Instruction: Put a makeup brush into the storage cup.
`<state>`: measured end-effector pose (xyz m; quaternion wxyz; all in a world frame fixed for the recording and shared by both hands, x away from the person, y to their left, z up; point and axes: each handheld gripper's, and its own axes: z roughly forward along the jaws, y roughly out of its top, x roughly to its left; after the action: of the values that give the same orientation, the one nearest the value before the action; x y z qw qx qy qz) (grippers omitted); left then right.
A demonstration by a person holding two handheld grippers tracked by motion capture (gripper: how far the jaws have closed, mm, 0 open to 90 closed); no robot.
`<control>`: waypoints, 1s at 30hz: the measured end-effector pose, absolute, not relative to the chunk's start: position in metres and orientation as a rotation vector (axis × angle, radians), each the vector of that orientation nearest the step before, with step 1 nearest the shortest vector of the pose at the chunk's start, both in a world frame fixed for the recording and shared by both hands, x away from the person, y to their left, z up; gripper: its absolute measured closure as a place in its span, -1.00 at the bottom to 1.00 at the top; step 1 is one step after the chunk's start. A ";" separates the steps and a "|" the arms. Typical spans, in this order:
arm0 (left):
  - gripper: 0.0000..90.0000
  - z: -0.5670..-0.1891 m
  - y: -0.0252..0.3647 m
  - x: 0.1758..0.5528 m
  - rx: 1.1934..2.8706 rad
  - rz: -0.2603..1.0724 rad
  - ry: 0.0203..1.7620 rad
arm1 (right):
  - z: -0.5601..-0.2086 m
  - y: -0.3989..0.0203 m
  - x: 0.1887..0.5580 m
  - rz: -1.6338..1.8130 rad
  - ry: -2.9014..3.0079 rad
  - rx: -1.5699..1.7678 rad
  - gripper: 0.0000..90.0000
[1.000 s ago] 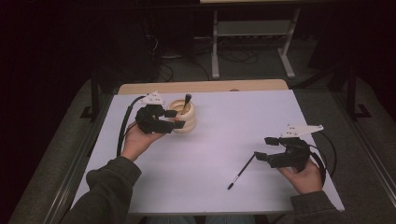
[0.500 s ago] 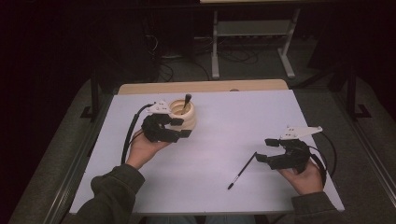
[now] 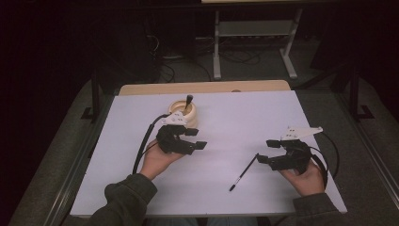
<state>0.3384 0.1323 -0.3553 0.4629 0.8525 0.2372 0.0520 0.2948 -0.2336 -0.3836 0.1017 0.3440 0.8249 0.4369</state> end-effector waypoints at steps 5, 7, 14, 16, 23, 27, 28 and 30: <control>-0.13 -0.361 0.121 0.333 2.112 0.122 0.557 | -0.384 -0.235 0.296 1.273 2.423 1.033 -0.42; -0.14 -0.362 0.116 0.331 2.117 0.121 0.554 | -0.384 -0.235 0.296 1.270 2.412 1.055 -0.42; -0.15 -0.372 0.101 0.324 2.124 0.078 0.544 | -0.385 -0.231 0.298 1.245 2.406 1.069 -0.42; -0.14 -0.376 0.096 0.322 2.129 0.070 0.540 | -0.385 -0.231 0.299 1.241 2.404 1.068 -0.42; -0.11 -0.385 0.077 0.311 2.155 0.048 0.512 | -0.386 -0.232 0.300 1.240 2.394 1.065 -0.42; -0.08 -0.389 0.069 0.308 2.161 0.038 0.522 | -0.385 -0.232 0.300 1.241 2.391 1.067 -0.43; -0.07 -0.391 0.066 0.307 2.159 0.031 0.522 | -0.385 -0.232 0.301 1.241 2.391 1.070 -0.43; -0.06 -0.393 0.062 0.306 2.161 0.024 0.529 | -0.385 -0.232 0.301 1.242 2.387 1.083 -0.43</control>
<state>0.3055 0.0622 -0.3931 0.4427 0.8710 0.2131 0.0095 0.3008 -0.2321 -0.3852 0.1200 0.3707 0.8170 0.4250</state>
